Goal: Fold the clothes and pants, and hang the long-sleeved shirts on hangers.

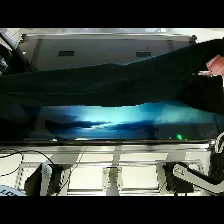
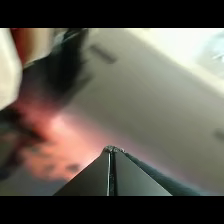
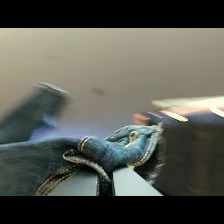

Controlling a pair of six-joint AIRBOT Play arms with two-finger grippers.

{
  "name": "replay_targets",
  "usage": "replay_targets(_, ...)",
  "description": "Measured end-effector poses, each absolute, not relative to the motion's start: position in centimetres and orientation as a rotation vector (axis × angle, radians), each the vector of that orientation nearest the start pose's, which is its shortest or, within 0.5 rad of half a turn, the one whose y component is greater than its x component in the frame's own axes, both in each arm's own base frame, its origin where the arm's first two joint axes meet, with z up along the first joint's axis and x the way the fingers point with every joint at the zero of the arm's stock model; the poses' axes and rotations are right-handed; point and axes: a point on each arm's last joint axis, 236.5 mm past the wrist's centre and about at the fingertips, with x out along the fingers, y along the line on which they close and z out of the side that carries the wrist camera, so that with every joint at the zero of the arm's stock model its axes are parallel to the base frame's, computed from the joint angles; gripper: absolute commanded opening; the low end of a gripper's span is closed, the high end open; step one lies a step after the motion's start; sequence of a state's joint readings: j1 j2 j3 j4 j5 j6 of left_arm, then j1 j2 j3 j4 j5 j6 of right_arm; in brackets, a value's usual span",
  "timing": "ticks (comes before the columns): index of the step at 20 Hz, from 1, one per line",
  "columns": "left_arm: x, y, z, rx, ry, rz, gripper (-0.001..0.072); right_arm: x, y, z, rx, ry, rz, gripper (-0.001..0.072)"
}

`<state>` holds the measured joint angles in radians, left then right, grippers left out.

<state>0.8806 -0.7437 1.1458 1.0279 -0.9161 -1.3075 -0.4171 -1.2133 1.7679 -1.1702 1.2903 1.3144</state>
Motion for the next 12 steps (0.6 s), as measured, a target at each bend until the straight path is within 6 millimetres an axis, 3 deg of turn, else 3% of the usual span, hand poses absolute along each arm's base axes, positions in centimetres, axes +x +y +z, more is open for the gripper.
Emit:
replay_targets(2, 29.1, 21.6, 23.8, -0.314, 0.452, 0.511, 0.0023, 41.1, -10.3, 25.1, 0.135, 0.764, -0.035, 0.0025)
replay_targets(5, 28.6, 22.2, 19.0, -0.261, 0.652, 0.535, 0.0023, 38.8, -10.9, 18.0, 0.164, 1.003, -0.058, 0.0026)
replay_targets(8, 27.4, 22.5, 13.8, -0.223, 0.854, 0.546, 0.0023, 35.5, -10.5, 10.6, 0.19, 1.238, -0.035, 0.0026)
replay_targets(12, 25.1, 22.5, 8.1, -0.211, 1.059, 0.555, 0.0024, 31.4, -9.5, 3.5, 0.21, 1.445, 0.005, 0.004)
